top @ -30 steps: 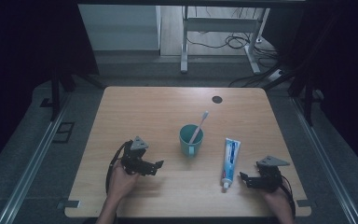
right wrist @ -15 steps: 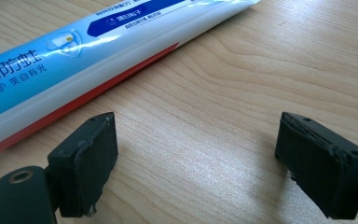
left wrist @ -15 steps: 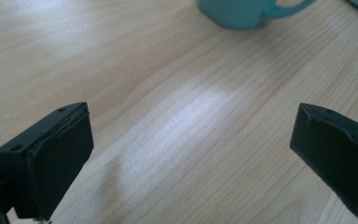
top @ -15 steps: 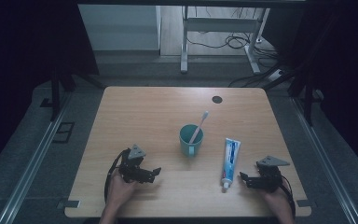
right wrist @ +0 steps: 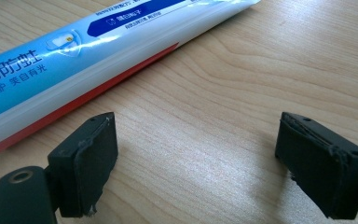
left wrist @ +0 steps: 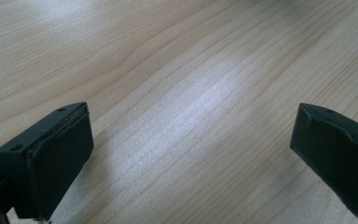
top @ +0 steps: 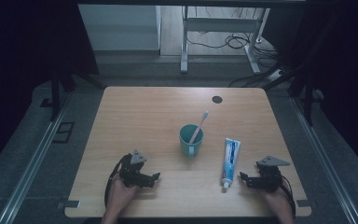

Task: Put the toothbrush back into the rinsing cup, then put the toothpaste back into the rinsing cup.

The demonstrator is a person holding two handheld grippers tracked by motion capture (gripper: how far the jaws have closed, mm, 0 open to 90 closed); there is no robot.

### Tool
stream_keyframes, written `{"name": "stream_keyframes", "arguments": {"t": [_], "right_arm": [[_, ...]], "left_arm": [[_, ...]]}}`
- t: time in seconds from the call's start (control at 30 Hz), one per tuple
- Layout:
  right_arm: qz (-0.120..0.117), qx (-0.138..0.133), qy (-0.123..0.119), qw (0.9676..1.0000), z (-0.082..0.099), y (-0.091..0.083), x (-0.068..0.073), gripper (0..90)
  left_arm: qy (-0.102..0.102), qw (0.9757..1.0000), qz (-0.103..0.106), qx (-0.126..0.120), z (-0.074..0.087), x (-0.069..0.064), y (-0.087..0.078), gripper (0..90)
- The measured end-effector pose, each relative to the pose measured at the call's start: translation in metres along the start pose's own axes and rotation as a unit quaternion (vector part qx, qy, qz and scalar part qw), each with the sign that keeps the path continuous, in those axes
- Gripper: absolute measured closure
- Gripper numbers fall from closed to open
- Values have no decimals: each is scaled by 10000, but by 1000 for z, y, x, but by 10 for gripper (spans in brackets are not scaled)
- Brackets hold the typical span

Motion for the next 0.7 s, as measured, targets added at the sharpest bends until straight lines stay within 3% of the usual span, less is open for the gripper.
{"name": "stream_keyframes", "arguments": {"t": [0.3, 0.43, 0.7], "right_arm": [[-15, -12, -8, 10000, 0, 0, 1, 146], [-31, -29, -40, 10000, 0, -1, 2, 162], [-80, 31, -65, 9999, -4, -5, 6, 169]], "left_arm": [[-54, 9999, -91, 115, 4, 2, 2, 0], [98, 9994, -265, 201, 4, 1, 4, 0], [91, 9994, -264, 201, 4, 1, 4, 0]]}}
Point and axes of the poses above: each handheld gripper's, and its own axes: y roughly forward along the jaws, z roughly out of its underside, x roughly to its left, the point moved 7 cm from there along y, roughly forward along the jaws, and after that the axes turned 4 degrees about -y, right-handed, at the moved point
